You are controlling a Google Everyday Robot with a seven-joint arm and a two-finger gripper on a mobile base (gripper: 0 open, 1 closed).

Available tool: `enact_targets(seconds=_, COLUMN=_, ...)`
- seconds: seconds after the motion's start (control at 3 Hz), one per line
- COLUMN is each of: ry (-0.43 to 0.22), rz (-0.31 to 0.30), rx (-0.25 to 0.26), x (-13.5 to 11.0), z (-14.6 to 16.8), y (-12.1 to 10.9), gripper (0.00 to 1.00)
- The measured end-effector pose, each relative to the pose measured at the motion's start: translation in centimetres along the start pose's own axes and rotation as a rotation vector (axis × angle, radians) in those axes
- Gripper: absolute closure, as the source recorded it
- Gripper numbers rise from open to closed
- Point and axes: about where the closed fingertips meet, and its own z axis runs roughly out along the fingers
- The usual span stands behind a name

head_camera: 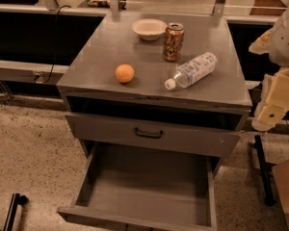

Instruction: Place orange into middle drawer

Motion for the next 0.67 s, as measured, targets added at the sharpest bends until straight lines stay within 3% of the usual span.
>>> enact_targets(seconds=0.33, ry=0.000, rz=0.000, rx=0.000, x=0.0, z=0.0, y=0.0, gripper=0.00)
enact_targets(seconds=0.67, ry=-0.056, rz=-0.081, rx=0.009, x=-3.1, z=1.2, y=-0.7, gripper=0.00)
